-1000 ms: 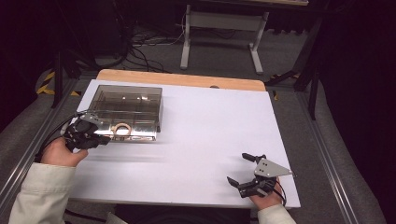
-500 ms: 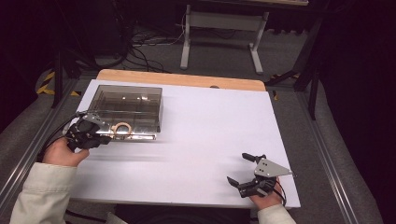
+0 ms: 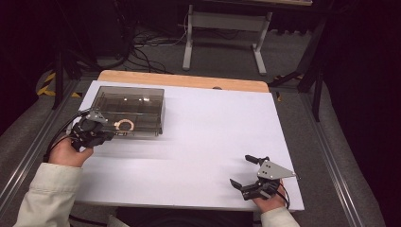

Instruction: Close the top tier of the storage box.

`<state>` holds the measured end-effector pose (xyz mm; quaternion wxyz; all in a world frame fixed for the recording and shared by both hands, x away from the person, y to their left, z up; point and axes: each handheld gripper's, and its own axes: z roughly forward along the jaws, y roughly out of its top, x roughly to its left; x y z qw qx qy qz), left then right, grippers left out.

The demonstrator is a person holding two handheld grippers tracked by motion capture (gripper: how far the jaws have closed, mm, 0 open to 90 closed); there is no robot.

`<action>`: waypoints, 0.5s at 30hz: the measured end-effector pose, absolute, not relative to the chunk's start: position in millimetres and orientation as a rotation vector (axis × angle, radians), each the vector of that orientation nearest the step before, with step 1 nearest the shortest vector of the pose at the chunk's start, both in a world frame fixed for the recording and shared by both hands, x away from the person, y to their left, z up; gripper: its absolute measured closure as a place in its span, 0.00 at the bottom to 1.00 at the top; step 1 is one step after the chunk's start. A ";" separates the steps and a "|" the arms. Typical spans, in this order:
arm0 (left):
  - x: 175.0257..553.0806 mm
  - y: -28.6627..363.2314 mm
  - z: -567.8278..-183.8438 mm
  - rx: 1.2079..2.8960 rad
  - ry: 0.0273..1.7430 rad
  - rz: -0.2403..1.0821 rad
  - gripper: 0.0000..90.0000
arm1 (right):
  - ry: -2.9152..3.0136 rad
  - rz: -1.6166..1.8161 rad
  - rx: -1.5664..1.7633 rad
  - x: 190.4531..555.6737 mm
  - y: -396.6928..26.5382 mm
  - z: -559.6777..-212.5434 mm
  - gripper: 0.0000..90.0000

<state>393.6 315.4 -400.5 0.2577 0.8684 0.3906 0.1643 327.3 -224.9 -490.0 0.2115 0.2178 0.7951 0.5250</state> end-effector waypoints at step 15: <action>404.3 315.4 -403.3 2.267 1.095 0.538 1.00 | 2.210 1.457 0.604 327.2 -224.7 -490.1 0.01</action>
